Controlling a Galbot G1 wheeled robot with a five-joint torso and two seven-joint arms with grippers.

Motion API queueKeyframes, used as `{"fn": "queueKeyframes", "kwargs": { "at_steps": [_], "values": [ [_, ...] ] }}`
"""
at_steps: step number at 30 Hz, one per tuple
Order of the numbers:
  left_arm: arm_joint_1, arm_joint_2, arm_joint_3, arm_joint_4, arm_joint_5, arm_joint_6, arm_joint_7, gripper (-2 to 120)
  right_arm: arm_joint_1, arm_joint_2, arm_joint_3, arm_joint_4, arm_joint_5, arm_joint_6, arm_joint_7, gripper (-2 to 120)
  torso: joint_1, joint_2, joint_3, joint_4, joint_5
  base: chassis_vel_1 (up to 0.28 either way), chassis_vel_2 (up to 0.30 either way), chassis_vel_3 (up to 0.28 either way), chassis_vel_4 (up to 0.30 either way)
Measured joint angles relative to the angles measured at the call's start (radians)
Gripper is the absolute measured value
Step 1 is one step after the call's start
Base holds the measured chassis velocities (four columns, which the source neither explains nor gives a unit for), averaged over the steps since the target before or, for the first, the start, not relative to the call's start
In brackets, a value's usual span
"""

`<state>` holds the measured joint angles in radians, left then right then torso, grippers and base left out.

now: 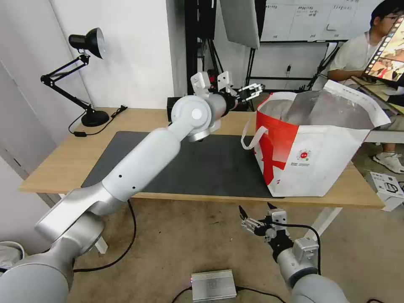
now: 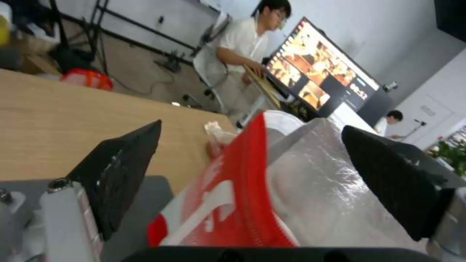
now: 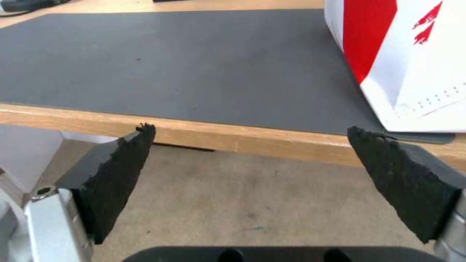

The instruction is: Pick up the trash from the table and place it into the takeout bag.

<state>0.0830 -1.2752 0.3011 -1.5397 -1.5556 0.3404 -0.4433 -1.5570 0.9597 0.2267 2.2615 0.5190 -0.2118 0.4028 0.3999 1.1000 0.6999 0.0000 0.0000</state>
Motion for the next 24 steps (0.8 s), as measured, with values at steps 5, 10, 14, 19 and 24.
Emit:
{"fn": "queueKeyframes", "kwargs": {
  "at_steps": [5,10,14,19,24],
  "values": [
    [0.066,0.073,-0.034,-0.085,0.047,-0.016,0.010,100,0.000,0.000,0.000,0.000,0.000,0.000,0.000,100,0.000,0.000,0.000,0.0000,-0.0002,0.000,0.000,0.000,0.000],
    [0.119,0.151,-0.054,-0.135,0.219,-0.035,0.084,100,0.000,0.000,0.000,0.000,0.000,0.000,0.000,100,0.000,0.000,0.000,0.0002,-0.0003,0.000,0.000,0.000,0.000],
    [0.201,0.264,-0.084,-0.221,0.404,-0.084,0.182,100,0.000,0.000,0.000,0.000,0.000,0.000,0.000,100,0.000,0.000,0.000,0.0000,-0.0002,0.000,0.000,0.000,0.000],
    [0.301,0.346,-0.135,-0.271,0.545,-0.127,0.238,100,0.000,0.000,0.000,0.000,0.000,0.000,0.000,100,0.000,0.000,0.000,0.0003,-0.0003,0.000,0.000,0.000,0.000],
    [0.485,0.407,-0.250,-0.315,0.690,-0.171,0.260,100,0.000,0.000,0.000,0.000,0.000,0.000,0.000,100,0.000,0.000,0.000,0.0000,-0.0003,0.000,0.000,0.000,0.000]
  ]
}}
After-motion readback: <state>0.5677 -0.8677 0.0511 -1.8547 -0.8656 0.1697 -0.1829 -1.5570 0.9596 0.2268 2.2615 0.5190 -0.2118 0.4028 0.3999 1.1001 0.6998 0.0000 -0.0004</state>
